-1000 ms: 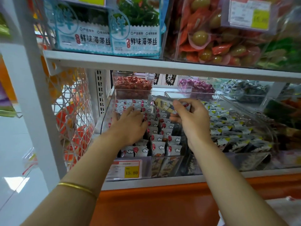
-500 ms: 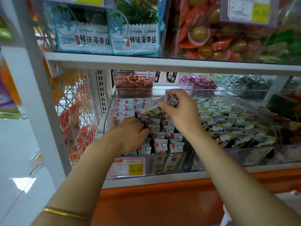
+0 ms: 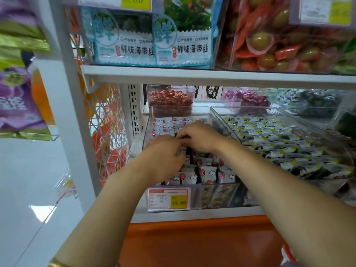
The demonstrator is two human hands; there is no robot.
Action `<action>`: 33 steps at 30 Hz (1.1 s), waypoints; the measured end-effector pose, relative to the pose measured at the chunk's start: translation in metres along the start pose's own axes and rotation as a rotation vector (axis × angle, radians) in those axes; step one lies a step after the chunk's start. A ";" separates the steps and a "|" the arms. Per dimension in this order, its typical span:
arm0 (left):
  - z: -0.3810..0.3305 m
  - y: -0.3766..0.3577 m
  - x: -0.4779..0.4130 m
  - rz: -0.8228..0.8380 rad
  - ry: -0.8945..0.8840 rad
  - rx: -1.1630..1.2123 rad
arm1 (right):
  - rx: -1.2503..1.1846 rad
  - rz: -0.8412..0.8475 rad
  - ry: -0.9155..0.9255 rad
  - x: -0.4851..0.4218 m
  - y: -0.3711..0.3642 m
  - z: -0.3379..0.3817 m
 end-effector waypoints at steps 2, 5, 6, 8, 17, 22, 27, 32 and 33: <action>0.001 0.004 0.002 -0.011 0.042 -0.021 | 0.087 0.010 0.003 0.000 -0.002 0.002; 0.001 0.000 0.000 0.024 0.096 -0.085 | -0.013 0.006 -0.015 -0.002 0.001 0.002; 0.001 -0.002 -0.003 0.042 0.109 -0.115 | -0.099 -0.003 -0.025 -0.001 0.004 0.000; 0.000 -0.003 -0.009 0.066 0.143 -0.151 | -0.254 -0.059 -0.034 -0.001 0.011 -0.006; 0.006 -0.016 -0.024 0.122 0.187 -0.195 | -0.005 -0.150 -0.116 -0.024 0.022 -0.016; 0.011 -0.019 -0.034 0.065 0.133 -0.153 | 0.122 -0.083 -0.195 -0.030 0.018 -0.007; 0.017 -0.026 -0.043 0.074 0.126 -0.146 | 0.035 -0.044 -0.204 -0.033 0.009 -0.011; 0.015 -0.022 -0.041 0.058 0.135 -0.136 | -0.045 -0.062 -0.182 -0.033 0.009 -0.011; 0.015 -0.021 -0.041 0.062 0.138 -0.141 | -0.079 -0.066 -0.173 -0.033 0.010 -0.010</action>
Point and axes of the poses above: each hand's wrist, its own x-axis away from the middle knuckle, its own y-axis out of the back of the hand, z = x × y, the point moved 4 cm from there along -x, towards the middle knuckle, and after that the axes turned 9 degrees about z, right-handed, at the moved point
